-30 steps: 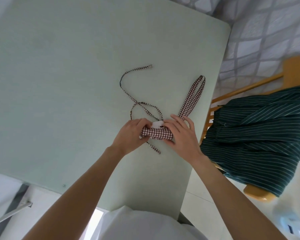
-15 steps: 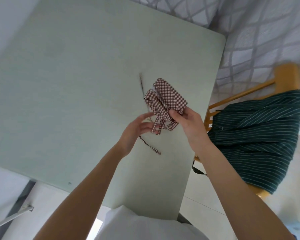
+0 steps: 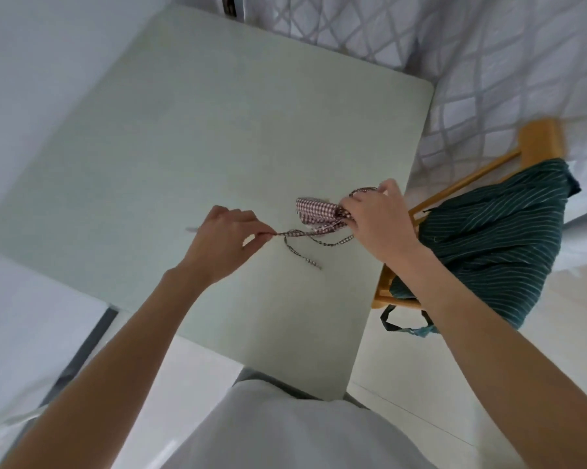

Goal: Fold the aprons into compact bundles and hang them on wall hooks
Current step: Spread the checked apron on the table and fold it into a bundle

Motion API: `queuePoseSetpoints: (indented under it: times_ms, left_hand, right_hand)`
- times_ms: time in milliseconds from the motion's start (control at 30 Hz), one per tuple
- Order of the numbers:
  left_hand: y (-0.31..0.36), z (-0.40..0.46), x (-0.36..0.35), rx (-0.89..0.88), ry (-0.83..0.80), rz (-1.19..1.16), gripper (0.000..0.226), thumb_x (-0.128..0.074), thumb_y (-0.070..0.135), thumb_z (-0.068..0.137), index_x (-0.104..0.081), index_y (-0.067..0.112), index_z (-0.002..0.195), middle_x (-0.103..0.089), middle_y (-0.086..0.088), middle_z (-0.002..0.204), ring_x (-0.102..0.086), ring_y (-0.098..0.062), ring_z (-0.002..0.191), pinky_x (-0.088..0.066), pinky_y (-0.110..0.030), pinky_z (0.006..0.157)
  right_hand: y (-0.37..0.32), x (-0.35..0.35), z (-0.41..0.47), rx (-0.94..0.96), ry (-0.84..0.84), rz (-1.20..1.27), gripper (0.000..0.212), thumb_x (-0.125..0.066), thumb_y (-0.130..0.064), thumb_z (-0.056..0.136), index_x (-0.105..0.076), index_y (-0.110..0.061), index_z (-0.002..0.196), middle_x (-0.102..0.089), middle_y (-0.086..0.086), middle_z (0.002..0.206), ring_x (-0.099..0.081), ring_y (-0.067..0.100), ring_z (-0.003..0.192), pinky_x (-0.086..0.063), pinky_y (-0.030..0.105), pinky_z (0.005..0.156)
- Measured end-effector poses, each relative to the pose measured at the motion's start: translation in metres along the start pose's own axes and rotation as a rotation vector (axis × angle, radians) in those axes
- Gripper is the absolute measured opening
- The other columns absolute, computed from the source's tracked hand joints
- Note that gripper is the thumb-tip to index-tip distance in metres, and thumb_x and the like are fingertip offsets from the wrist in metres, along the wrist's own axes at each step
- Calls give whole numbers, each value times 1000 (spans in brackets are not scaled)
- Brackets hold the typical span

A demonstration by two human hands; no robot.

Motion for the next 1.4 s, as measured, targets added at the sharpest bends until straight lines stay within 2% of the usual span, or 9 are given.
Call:
queuePoseSetpoints:
  times_ms: [167,300,433,567,633,867,1067,1233,1400]
  left_hand:
    - [-8,8,47,119,72,-273,12,-62,31,89,-72,27,94,-68,15,87,-60,-1,73,-42,-17,79]
    - [-8,-10,33,373,5,-697,26,-55,-3,88,-65,21,87,-65,25,67,-59,12,68,-41,-4,67]
    - [2,-37,-2,510,-95,-940,18,-57,10,90,-67,18,102,-69,18,81,-61,6,73,-44,-10,70]
    - [-17,-51,2,556,174,-691,21,-54,25,94,-63,32,112,-60,14,117,-53,4,106,-36,-12,94]
    - [-12,-49,11,549,247,-869,25,-48,22,97,-58,26,120,-58,17,121,-51,7,112,-37,-16,100]
    - [-16,-32,17,513,138,-1153,20,-53,15,94,-64,8,108,-68,-2,92,-63,-6,89,-46,-15,84]
    - [-71,-53,11,473,-88,-761,21,-61,15,88,-67,35,82,-70,17,79,-64,0,74,-48,-24,80]
    - [-90,-34,47,346,-172,-195,24,-54,41,90,-70,27,100,-68,7,98,-62,-12,89,-48,-35,80]
    - [-61,-36,68,456,69,-141,18,-59,43,88,-70,29,90,-70,12,80,-66,-7,70,-51,-31,75]
  right_hand:
    - [-46,22,-14,347,-20,529,29,-71,-27,77,-71,-17,104,-69,-4,107,-62,18,97,-41,43,88]
    - [-52,49,-11,123,-73,1213,38,-67,-26,82,-60,-20,119,-60,-8,122,-54,7,115,-42,26,99]
    - [-63,56,1,-112,-124,1707,31,-60,-19,86,-54,-20,117,-62,-3,120,-57,13,115,-43,28,100]
    - [-67,60,19,-199,-47,1594,26,-59,-15,90,-56,-19,115,-63,-1,119,-59,10,111,-45,24,97]
    - [-66,61,24,-231,-22,1552,25,-62,-16,88,-57,-21,112,-65,-3,115,-61,7,107,-47,23,94]
    - [-69,58,40,-257,50,1364,21,-67,-17,85,-60,-28,102,-67,-11,102,-64,7,96,-52,34,90]
    - [-70,59,35,-140,-78,1275,24,-66,-15,84,-62,-25,106,-68,-7,106,-63,9,99,-50,29,89]
    - [-85,40,19,146,-325,724,16,-65,-16,87,-63,-11,101,-69,-1,91,-64,16,83,-50,32,74]
    - [-83,15,18,-92,-147,597,16,-63,-23,87,-61,-9,95,-68,3,82,-60,21,74,-40,31,65]
Point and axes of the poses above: each hand's wrist, its own z-axis towards the middle knuckle, its own x-axis out of the back of the hand, y = z × x, the point moved 7 cm from there along z, towards the middle knuckle
